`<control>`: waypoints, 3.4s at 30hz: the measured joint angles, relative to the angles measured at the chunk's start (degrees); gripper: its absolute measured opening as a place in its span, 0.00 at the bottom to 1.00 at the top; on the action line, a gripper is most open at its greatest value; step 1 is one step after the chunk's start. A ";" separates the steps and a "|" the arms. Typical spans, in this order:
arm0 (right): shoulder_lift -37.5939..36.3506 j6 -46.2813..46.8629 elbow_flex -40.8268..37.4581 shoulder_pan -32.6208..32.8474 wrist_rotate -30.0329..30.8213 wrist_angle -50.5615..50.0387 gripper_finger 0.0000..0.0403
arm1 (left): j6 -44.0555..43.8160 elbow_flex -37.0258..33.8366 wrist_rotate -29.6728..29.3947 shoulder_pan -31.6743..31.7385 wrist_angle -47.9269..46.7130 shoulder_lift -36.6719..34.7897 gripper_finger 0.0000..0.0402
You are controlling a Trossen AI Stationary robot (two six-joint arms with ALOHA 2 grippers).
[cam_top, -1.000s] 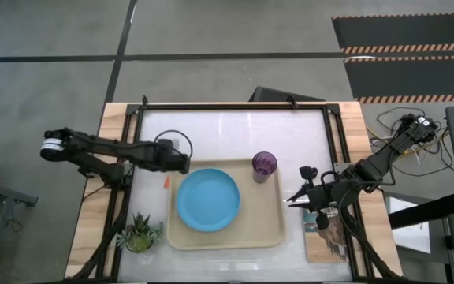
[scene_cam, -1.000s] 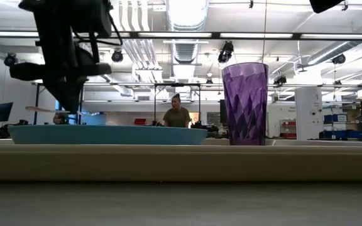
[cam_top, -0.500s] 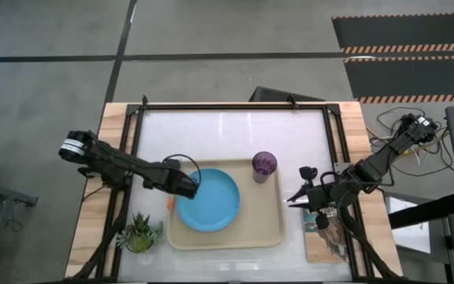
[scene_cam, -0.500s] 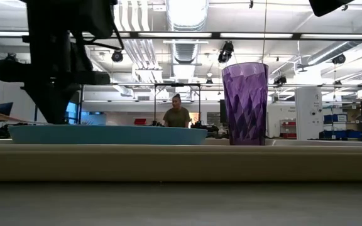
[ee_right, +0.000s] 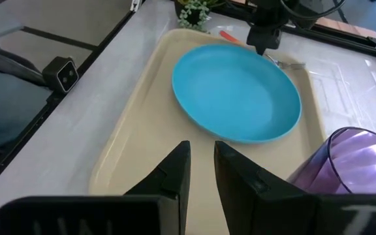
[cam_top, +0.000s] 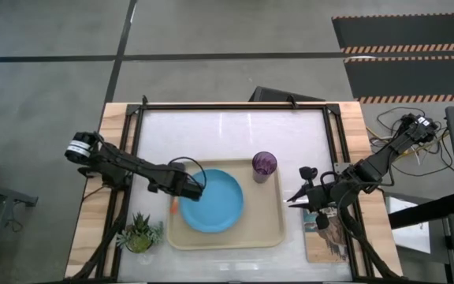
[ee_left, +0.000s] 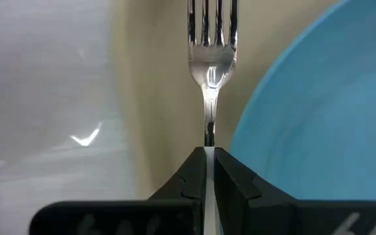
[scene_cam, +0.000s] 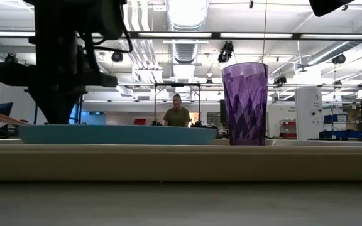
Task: Pick and place plate/cup/fork/spoon on tray
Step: Put the orange fork on the white tray to the left side of the blue plate, then put the black spoon on the white tray to the right side of the blue plate
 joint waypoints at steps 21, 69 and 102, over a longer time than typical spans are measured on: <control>0.00 0.55 0.00 0.02 -0.02 -0.01 0.15 | -9.77 -2.13 0.77 -4.01 3.35 0.57 0.00; 4.86 30.59 -2.95 -0.04 0.47 1.70 0.15 | 39.89 -1.64 -26.30 -3.84 10.65 -26.72 0.15; 4.61 95.29 -3.08 -22.72 -16.46 -33.46 0.15 | 87.60 -6.32 -54.18 -3.84 22.85 -32.21 0.15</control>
